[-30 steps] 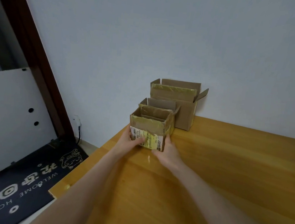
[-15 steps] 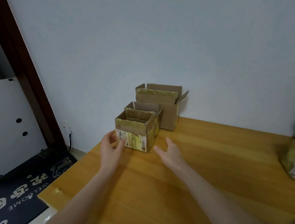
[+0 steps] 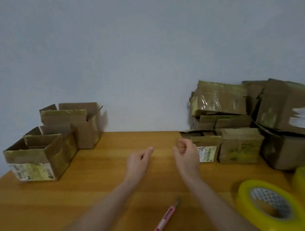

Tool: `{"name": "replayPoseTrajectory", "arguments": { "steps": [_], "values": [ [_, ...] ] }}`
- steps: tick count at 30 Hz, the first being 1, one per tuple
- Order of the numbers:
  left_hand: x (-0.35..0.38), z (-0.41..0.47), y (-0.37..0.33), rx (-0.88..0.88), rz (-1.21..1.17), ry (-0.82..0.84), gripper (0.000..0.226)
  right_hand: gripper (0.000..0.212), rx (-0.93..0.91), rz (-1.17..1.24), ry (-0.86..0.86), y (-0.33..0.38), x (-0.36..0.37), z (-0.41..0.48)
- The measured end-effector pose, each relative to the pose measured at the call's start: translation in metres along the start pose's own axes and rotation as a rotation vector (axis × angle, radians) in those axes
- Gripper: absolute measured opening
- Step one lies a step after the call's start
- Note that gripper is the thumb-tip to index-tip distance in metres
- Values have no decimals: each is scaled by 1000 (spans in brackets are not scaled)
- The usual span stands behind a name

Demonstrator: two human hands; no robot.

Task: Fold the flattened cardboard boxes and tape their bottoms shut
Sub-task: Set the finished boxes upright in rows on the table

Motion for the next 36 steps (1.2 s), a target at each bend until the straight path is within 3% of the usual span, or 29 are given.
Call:
{"name": "replayPoseTrajectory", "arguments": {
  "steps": [3,6,8,9,14,16,19,22,23,26,29,34,36],
  "values": [
    [49,8,-20,17,69,43,51,40,83,-100,-227,-31,-47,19],
    [84,18,-52,231,214,59,22,60,134,-245,-312,-52,-75,38],
    [108,27,-67,338,328,185,52,54,107,-407,-229,-58,-78,48],
    [115,32,-69,370,402,231,56,44,89,-459,-195,-59,-77,51],
    [86,47,-57,405,517,189,18,3,-92,-392,-58,-38,-54,39],
    [54,46,-44,484,489,172,16,11,-108,-211,65,-27,-39,28],
    [-3,27,-33,694,473,135,17,37,94,93,60,-22,-33,26],
    [-39,-6,-27,876,536,113,10,85,318,-52,314,-17,-14,17],
    [-44,-15,-24,916,567,102,12,90,335,-102,414,-11,-4,10],
    [-48,-32,-22,990,621,86,21,62,325,-200,461,5,13,-4],
    [-53,-42,-20,971,584,108,24,44,285,-319,430,9,19,-7],
    [-62,-40,-3,739,477,136,22,11,273,46,410,15,12,-15],
    [-69,-39,4,548,340,162,32,16,252,66,374,15,7,-17]
  ]
}}
Point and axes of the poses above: each hand's wrist, its own z-axis towards the middle knuckle, its own x-axis out of the palm, y = z × x, the point moved 5 cm from there along z, towards the middle knuckle, and after that the axes turned 5 degrees about -z, right-handed, at the moved point
